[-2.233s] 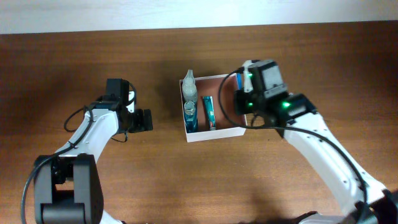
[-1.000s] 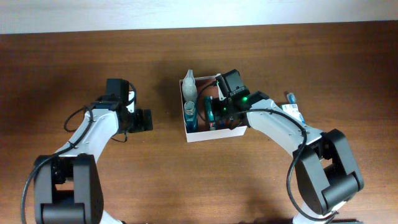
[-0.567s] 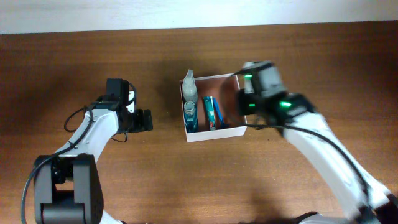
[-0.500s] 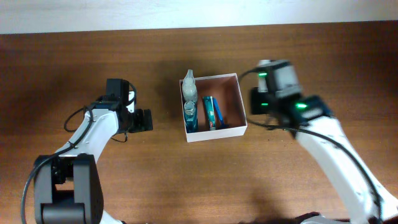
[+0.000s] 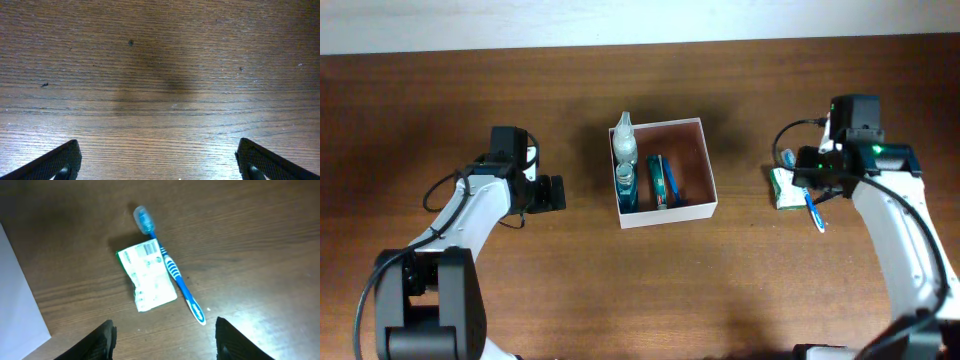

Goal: Pack container
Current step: 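Open the right gripper and move it back to the Dettol packet, then lower the right gripper and close it on the Dettol soap packet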

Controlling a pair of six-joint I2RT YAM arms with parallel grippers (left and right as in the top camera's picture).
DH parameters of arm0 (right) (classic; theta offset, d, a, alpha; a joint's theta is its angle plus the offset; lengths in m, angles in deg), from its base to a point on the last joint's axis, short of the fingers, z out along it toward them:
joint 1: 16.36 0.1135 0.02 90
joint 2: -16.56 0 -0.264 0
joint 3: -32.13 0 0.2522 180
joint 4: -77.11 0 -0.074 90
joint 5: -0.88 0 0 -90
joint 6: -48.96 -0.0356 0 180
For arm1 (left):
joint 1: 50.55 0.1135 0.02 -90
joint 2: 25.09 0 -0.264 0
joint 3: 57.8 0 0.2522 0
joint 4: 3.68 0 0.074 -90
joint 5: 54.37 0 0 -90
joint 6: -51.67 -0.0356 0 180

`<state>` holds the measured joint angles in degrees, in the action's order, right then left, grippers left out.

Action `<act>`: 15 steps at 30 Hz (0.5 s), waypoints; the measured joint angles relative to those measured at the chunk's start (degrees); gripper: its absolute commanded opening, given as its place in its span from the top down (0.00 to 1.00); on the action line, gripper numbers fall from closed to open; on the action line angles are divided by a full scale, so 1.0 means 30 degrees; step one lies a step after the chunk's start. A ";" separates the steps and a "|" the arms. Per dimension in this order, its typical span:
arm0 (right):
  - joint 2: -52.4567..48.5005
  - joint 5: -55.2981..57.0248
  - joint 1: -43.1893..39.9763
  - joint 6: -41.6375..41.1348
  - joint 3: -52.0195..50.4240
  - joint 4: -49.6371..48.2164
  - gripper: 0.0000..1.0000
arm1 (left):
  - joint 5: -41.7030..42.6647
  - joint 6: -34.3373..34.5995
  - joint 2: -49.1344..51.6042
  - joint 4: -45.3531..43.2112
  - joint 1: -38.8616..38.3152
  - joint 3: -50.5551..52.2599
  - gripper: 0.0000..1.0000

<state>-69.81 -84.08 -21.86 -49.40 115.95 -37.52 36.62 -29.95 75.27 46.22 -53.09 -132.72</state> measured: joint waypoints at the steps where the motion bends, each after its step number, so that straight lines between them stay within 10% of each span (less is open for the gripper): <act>1: -0.0350 -0.0066 0.0000 0.0146 0.0000 -0.0102 0.42 | 0.0007 0.0000 0.0000 -0.0007 0.0000 0.0000 0.01; 15: -0.5960 -0.1945 0.0000 0.2018 -0.0022 -0.1333 0.37 | 0.0007 0.0000 0.0000 -0.0007 0.0000 0.0000 0.01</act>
<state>-87.69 -89.92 -21.86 -43.35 115.89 -41.52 36.64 -29.95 75.27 46.20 -53.09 -132.72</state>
